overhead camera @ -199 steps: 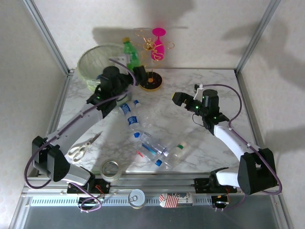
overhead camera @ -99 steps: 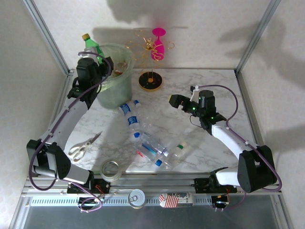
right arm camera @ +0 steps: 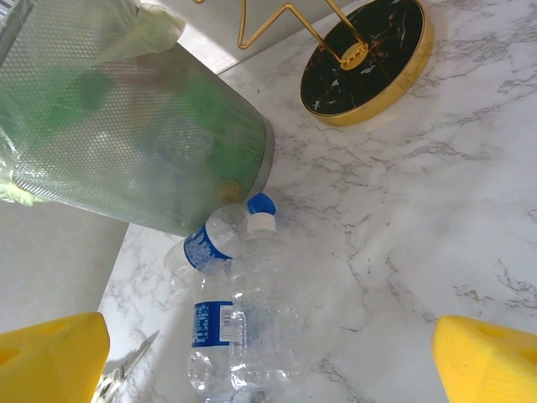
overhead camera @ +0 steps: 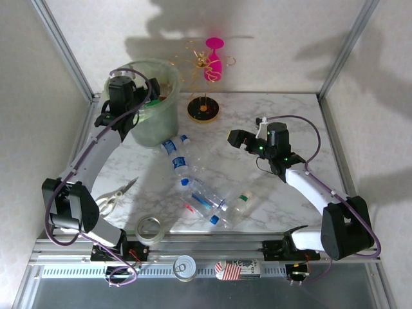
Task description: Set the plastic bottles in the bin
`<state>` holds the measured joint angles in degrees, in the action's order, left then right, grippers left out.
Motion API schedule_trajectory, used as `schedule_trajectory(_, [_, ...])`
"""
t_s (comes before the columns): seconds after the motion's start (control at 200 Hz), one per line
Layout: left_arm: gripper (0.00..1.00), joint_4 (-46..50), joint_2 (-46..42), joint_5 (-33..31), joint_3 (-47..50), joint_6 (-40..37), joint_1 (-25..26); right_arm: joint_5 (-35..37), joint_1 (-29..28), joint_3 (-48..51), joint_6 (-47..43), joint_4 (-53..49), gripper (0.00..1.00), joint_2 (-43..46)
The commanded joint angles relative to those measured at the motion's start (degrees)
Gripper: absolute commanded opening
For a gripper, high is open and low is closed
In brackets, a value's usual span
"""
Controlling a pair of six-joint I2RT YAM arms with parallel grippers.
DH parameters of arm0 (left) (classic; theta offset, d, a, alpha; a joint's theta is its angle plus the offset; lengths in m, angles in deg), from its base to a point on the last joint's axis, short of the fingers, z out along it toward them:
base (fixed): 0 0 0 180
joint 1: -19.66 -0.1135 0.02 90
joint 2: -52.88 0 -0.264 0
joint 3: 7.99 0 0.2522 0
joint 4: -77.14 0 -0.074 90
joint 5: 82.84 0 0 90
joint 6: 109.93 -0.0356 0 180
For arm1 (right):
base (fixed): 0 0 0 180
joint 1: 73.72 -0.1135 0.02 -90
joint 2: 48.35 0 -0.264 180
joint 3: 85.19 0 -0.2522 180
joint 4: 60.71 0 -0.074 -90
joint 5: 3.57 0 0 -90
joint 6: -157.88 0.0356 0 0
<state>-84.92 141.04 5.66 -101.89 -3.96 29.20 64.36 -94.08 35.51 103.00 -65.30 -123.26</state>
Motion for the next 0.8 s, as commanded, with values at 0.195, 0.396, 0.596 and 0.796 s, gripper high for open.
schedule_trajectory(0.195, [1.00, -4.5, -7.9, 6.7, 1.8, 2.4, 2.8, 5.3, -2.5, -4.1, -2.8, -5.9, 0.99, -1.7])
schedule_trajectory(0.396, [1.00, -15.7, -14.9, 7.9, 12.6, 2.8, 11.6, 13.6, -5.7, -5.6, -3.8, -16.6, 0.99, -0.6])
schedule_trajectory(0.596, [1.00, -29.9, -16.2, 7.5, 25.4, 7.7, 20.5, 19.9, -8.8, -3.4, -0.7, -29.7, 0.99, 2.2])
schedule_trajectory(0.796, [1.00, -33.8, -12.3, 3.4, 30.3, 7.4, 27.7, 21.8, -12.1, -1.1, 4.6, -40.6, 0.99, 7.1])
